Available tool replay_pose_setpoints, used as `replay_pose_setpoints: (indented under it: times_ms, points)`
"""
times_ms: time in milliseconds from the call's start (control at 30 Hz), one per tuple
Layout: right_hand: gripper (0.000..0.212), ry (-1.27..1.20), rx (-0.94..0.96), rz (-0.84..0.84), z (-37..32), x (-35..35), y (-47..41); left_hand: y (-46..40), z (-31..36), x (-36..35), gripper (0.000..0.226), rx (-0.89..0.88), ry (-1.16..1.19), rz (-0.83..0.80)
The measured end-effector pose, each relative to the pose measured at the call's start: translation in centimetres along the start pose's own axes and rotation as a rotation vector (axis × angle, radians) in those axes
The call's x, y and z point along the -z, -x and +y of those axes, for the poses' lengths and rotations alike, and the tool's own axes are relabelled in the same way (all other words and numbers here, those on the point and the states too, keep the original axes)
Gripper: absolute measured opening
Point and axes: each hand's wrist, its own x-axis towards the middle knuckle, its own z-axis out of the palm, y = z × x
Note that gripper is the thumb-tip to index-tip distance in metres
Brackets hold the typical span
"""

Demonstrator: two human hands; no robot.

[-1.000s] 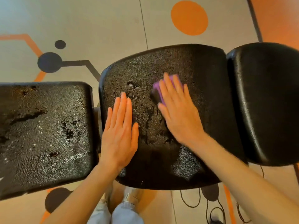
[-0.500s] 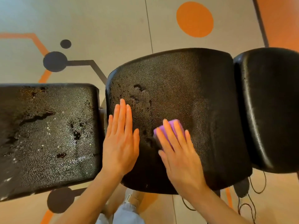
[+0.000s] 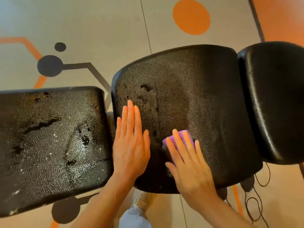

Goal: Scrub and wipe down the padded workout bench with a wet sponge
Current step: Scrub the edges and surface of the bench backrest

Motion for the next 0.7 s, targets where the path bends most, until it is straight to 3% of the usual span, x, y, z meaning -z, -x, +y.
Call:
replay_pose_setpoints:
  times_ms: [167, 233, 367, 433, 567, 633, 700]
  points:
    - [0.057, -0.016, -0.125, 0.140, 0.7, 1.5, -14.1, 0.1, 0.0, -0.1, 0.064, 0.000, 0.009, 0.008]
    - [0.057, 0.001, -0.101, 0.122, 0.7, 0.6, -11.4, 0.1, 0.0, -0.1, 0.064, -0.010, 0.008, 0.020]
    - [0.057, -0.004, -0.038, -0.021, -1.3, 0.2, 2.8, 0.1, 0.0, 0.0, 0.064, 0.000, 0.002, 0.018]
    - [0.057, -0.008, -0.037, 0.006, -0.1, -0.3, 0.8, 0.1, 0.1, 0.1, 0.064, 0.000, 0.003, 0.018]
    - [0.057, -0.073, -0.252, 0.166, 2.8, 2.0, -12.7, 0.2, 0.1, 0.0, 0.063, -0.004, 0.000, 0.025]
    - [0.058, -0.008, -0.240, 0.154, 3.1, 1.1, -10.8, 0.1, 0.1, 0.0, 0.063, -0.009, 0.000, 0.030]
    - [0.059, 0.090, -0.161, 0.057, 2.0, 0.1, -2.8, 0.1, 0.2, 0.1, 0.064, -0.007, 0.005, 0.023]
